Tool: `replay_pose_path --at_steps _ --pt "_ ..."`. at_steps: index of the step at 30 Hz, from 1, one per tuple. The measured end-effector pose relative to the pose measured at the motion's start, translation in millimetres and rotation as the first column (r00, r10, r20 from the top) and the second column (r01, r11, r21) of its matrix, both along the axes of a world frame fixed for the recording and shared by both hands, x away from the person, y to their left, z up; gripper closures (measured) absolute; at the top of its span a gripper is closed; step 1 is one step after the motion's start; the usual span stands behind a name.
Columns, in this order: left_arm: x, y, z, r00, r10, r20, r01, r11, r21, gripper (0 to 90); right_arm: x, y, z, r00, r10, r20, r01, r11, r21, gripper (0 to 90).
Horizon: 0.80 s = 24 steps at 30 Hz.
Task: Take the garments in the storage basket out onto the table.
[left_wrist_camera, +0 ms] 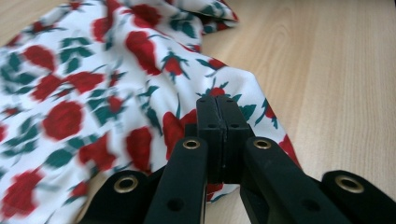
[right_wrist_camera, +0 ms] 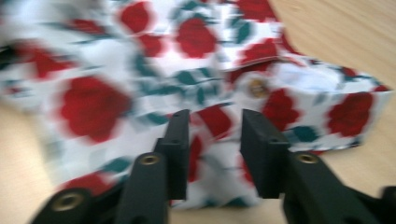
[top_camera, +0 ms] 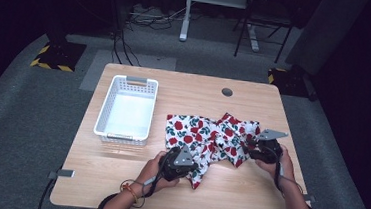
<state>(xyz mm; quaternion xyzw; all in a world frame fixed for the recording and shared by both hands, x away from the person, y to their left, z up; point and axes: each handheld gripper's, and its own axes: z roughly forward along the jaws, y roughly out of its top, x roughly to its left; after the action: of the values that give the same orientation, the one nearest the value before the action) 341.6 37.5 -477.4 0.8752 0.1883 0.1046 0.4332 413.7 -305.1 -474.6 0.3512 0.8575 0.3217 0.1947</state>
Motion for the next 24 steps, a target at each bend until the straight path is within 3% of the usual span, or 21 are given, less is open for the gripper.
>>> replay_pose_path --at_steps 3,6,8,11,12,16,19,24 --pt "1.5 14.1 3.3 0.9991 0.042 0.001 -0.042 0.9988 -0.026 88.9 -22.0 12.3 -2.3 0.9978 0.067 -0.001 -0.067 0.997 0.025 50.2" --pt "1.3 22.7 5.3 0.9976 0.068 0.008 -0.068 0.9971 -0.035 88.9 -35.8 29.1 -8.7 0.9913 0.131 -0.016 -0.131 0.991 -0.021 45.4" --pt "2.0 26.0 5.8 0.9965 0.082 0.013 -0.081 0.9960 -0.037 88.9 -37.3 35.8 -13.5 0.9904 0.136 -0.025 -0.137 0.990 -0.044 45.9" --pt "3.8 30.7 6.5 0.9952 0.096 0.014 -0.096 0.9941 -0.051 88.8 -32.7 36.7 -20.6 0.9933 0.111 -0.033 -0.113 0.991 -0.067 53.5" --pt "4.4 31.9 6.8 0.9946 0.103 0.016 -0.102 0.9932 -0.057 88.9 -31.6 35.4 -21.4 0.9932 0.108 -0.042 -0.110 0.993 -0.049 58.4" --pt "6.8 37.4 9.4 0.9918 0.125 0.024 -0.123 0.9901 -0.067 88.9 -33.4 32.5 -17.7 0.9935 0.113 -0.016 -0.113 0.991 -0.071 80.8" --pt "7.1 42.2 12.7 0.9896 0.140 0.031 -0.138 0.9872 -0.080 88.9 -34.7 26.5 -8.4 0.9946 0.104 -0.002 -0.104 0.992 -0.072 83.9" --pt "6.7 50.6 20.9 0.9855 0.165 0.041 -0.159 0.9807 -0.114 88.9 -34.2 9.7 20.7 0.9965 0.040 0.074 -0.036 0.998 -0.048 84.2"
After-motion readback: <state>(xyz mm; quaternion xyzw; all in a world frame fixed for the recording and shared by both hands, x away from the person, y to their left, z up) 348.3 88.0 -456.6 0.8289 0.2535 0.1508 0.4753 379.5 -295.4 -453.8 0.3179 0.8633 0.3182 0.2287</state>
